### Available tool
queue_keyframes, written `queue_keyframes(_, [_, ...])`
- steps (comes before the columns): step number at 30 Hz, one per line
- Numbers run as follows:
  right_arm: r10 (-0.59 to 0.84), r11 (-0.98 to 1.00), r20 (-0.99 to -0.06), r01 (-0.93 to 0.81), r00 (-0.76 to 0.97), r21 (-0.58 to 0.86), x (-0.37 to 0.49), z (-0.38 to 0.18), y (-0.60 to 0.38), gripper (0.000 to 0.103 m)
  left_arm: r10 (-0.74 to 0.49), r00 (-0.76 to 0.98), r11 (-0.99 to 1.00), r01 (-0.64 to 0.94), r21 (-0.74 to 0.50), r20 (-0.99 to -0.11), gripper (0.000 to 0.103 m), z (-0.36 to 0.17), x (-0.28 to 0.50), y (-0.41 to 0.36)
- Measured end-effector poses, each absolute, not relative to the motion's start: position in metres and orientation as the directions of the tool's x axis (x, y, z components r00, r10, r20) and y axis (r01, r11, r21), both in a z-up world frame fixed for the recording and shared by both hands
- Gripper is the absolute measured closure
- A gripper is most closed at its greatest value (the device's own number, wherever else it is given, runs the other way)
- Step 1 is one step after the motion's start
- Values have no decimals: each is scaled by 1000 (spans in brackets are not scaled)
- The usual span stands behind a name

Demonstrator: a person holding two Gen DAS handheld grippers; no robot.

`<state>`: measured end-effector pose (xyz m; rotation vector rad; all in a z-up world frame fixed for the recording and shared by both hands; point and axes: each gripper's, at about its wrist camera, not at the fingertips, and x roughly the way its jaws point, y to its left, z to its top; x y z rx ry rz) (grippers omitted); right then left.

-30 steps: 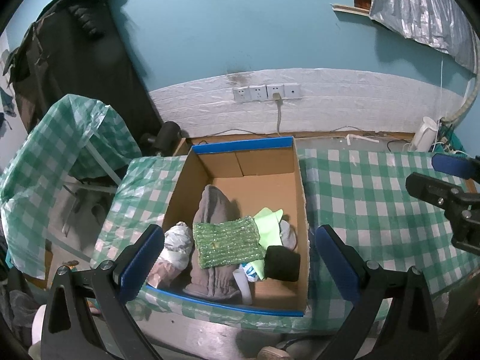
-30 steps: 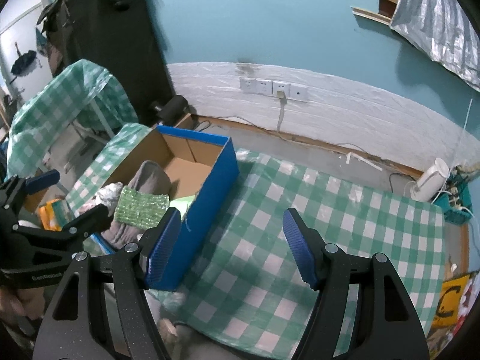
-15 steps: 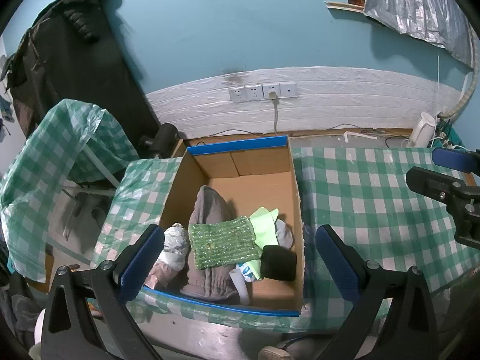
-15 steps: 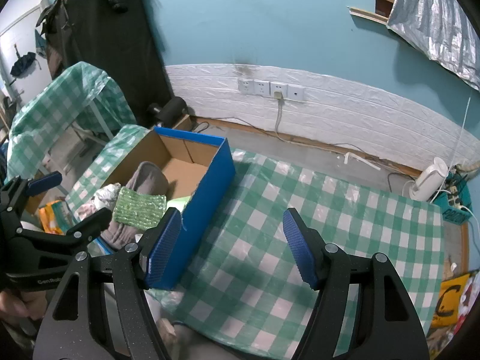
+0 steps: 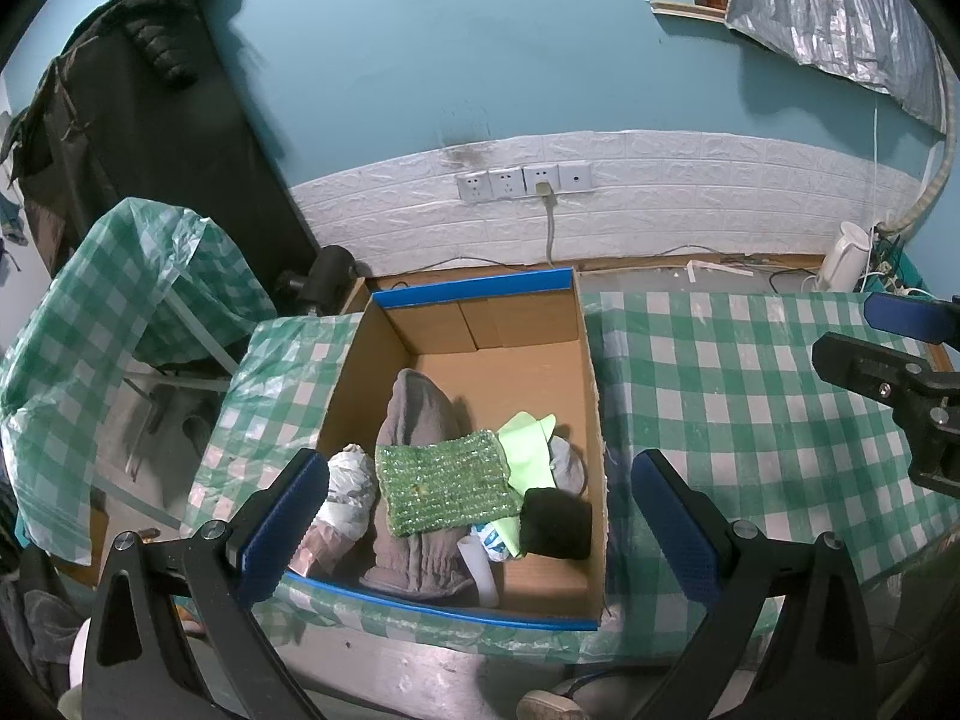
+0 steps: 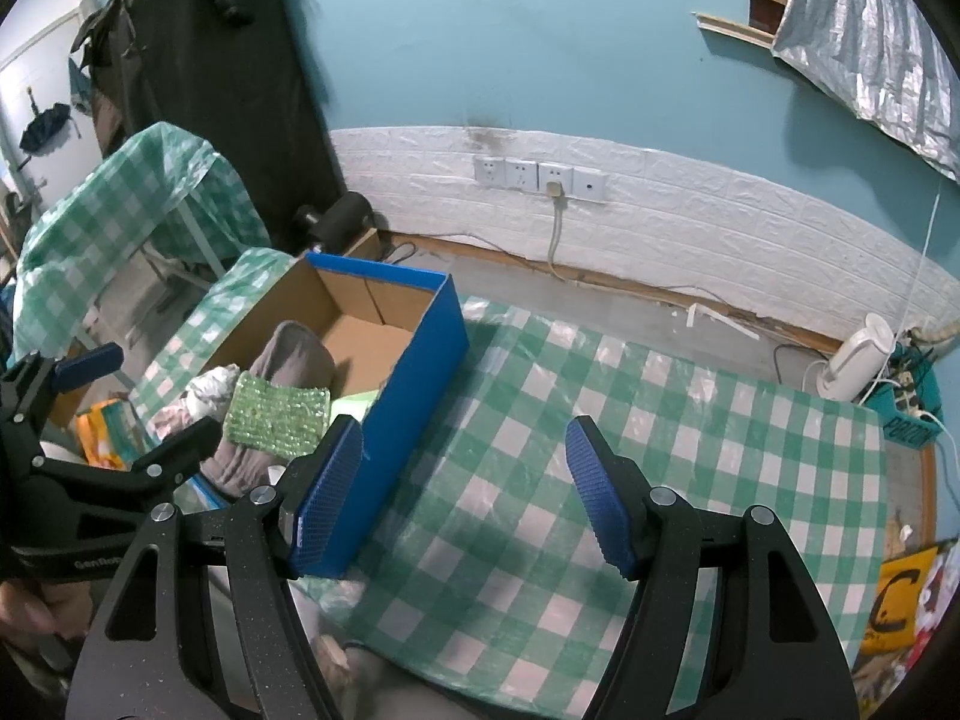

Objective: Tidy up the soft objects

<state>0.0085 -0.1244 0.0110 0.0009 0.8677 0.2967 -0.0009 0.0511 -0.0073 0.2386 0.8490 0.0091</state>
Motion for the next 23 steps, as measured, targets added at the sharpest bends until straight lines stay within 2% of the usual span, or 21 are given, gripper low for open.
queue_keyframes(23, [255, 960, -751, -255, 609, 120, 8, 10, -125, 33, 96, 662, 972, 97, 213, -743, 1, -10, -4, 48])
